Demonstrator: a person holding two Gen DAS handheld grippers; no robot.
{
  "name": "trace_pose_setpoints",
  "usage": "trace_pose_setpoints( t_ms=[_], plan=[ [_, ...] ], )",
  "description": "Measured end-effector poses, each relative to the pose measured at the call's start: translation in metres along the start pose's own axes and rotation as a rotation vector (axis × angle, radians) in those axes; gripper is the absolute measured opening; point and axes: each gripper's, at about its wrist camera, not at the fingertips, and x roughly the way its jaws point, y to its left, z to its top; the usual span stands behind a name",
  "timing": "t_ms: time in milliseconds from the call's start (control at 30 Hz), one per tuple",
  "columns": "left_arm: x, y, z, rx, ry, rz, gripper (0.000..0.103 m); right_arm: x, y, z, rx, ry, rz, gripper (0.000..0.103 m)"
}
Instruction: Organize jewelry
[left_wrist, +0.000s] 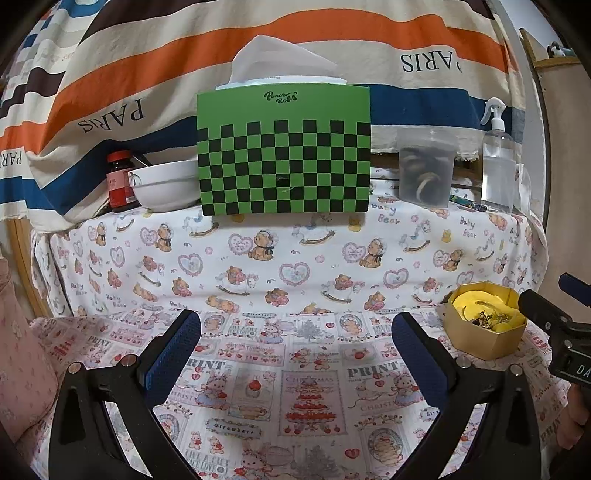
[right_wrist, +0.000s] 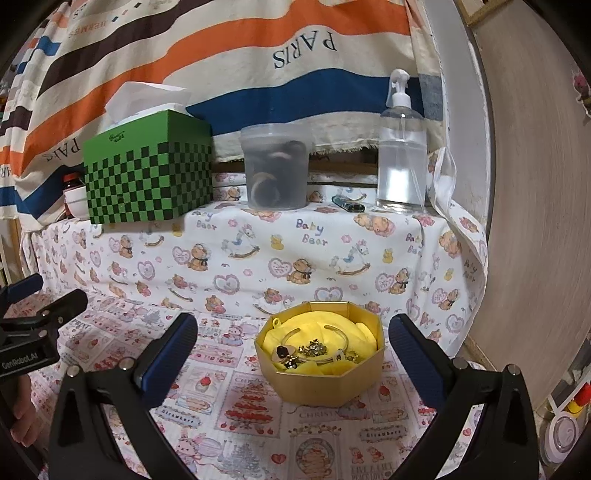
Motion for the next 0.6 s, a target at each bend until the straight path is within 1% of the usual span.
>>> trace_pose_setpoints(
  t_ms=[600],
  plan=[
    [0.0010, -0.0002, 0.0006, 0.003, 0.008, -0.008, 0.102, 0.0016, -0.0004, -0.0002, 0.002, 0.008, -0.005, 0.103]
  ],
)
